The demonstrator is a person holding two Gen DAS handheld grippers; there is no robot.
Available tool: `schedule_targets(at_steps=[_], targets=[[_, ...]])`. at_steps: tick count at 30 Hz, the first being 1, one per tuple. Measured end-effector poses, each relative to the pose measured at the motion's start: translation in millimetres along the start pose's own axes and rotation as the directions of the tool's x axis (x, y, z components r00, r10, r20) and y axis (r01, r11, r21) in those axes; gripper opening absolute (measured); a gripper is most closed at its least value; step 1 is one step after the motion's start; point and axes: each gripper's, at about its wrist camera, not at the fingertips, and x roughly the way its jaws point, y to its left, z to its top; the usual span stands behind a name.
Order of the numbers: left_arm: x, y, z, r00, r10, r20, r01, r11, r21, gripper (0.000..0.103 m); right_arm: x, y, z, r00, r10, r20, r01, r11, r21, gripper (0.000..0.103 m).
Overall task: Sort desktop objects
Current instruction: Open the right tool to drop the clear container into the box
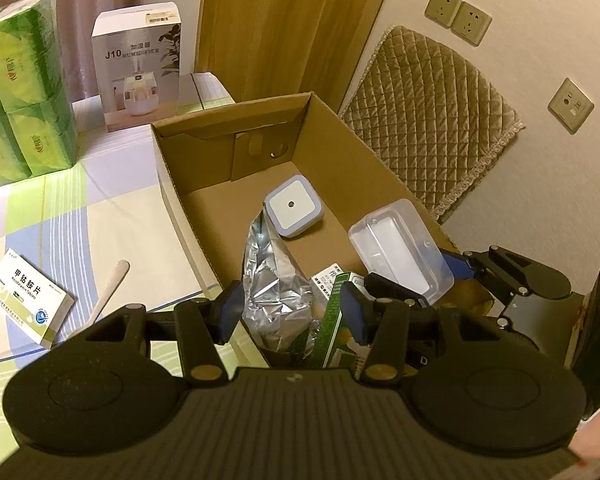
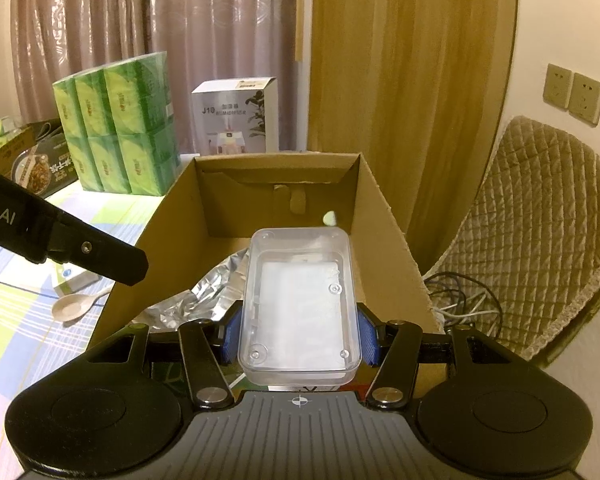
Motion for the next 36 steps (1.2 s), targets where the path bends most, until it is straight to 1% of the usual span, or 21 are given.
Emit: schedule_targets(at_steps=[9,24,28,30,32,35,36], targets=[[1,4,-2,1.000,0.005,-0.006,-0.005,1.000,-0.002,0.046,3,-1,1,1.000,0.009,-0.009,-0.009,1.000,0.017,0.053],[1,-2,-10,0.998,0.066,0.005,-0.066,0.995,0.070,0.046,9,-2,3,1.000,0.012,-0.022,-0.011,1.000,0.021,0.053],[2,-3,-12,0.997,0.072,0.002,-0.072,0.994,0.077,0.046,10,-2,4,1.000,0.013,-0.019,-0.012,1.000,0.025,0.053],[2,-4,-12,0.997,0.073,0.001,-0.073,0.994,0.079,0.046,11,-2,5,1.000,0.021,-0.017,-0.021,0.999,0.032,0.054],[2,-4,-13,0.997,0.074,-0.001,-0.073,0.994,0.079,0.046,11,-2,6,0.999,0.047,-0.009,-0.046,0.998,0.039,0.054],[3,-4,-13,0.997,0.075,-0.003,-0.075,0.994,0.079,0.046,9,-2,4,0.999,0.042,0.005,-0.042,0.998,0.048,0.067],[3,-4,-13,0.997,0.075,-0.004,-0.074,0.994,0.079,0.046,8,-3,4,0.999,0.045,0.006,-0.045,0.998,0.053,0.068]])
